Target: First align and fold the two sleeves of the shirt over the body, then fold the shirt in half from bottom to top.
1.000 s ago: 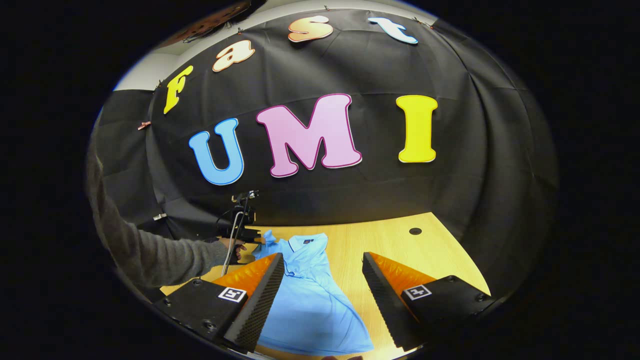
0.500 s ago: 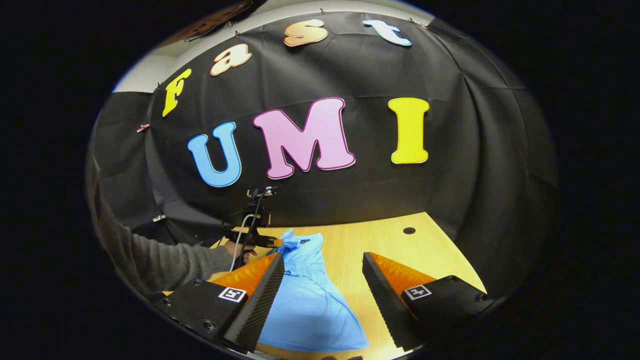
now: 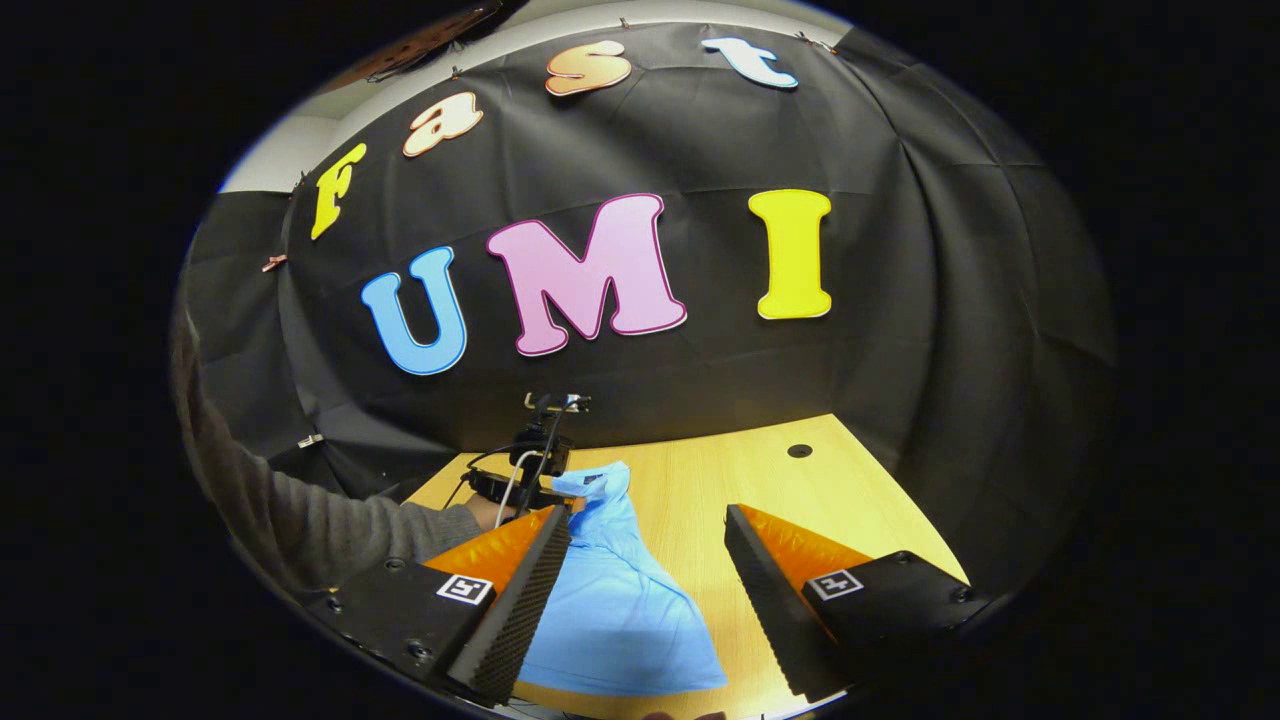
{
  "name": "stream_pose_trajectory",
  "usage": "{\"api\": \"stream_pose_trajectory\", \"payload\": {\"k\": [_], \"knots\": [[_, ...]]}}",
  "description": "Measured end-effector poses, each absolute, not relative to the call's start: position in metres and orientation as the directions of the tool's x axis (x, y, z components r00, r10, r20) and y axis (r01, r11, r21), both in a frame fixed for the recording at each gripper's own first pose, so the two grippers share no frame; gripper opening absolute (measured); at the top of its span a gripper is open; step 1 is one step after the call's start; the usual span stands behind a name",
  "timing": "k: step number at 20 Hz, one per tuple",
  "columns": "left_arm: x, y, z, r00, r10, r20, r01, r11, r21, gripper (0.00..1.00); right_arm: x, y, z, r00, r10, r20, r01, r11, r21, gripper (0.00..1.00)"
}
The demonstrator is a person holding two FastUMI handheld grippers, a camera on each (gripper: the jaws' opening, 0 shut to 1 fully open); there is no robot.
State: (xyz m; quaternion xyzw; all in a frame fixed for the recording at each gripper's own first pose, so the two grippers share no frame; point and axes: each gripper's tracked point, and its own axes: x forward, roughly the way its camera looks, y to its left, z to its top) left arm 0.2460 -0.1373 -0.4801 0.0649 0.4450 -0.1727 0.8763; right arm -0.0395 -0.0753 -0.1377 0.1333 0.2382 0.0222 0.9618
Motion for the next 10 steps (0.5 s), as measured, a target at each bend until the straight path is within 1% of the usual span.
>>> {"api": "stream_pose_trajectory", "payload": {"k": [5,10], "knots": [[0.236,-0.141,-0.511,0.508,-0.197,-0.839,0.415,0.909,0.038,0.06,-0.044,-0.08,-0.14,0.883,0.097,-0.459,0.03,0.965,0.262,0.98],[0.235,-0.143,-0.525,0.499,-0.172,-0.849,0.436,0.897,0.075,0.07,-0.046,-0.084,-0.14,0.883,0.085,-0.463,0.042,0.965,0.257,0.98]]}}
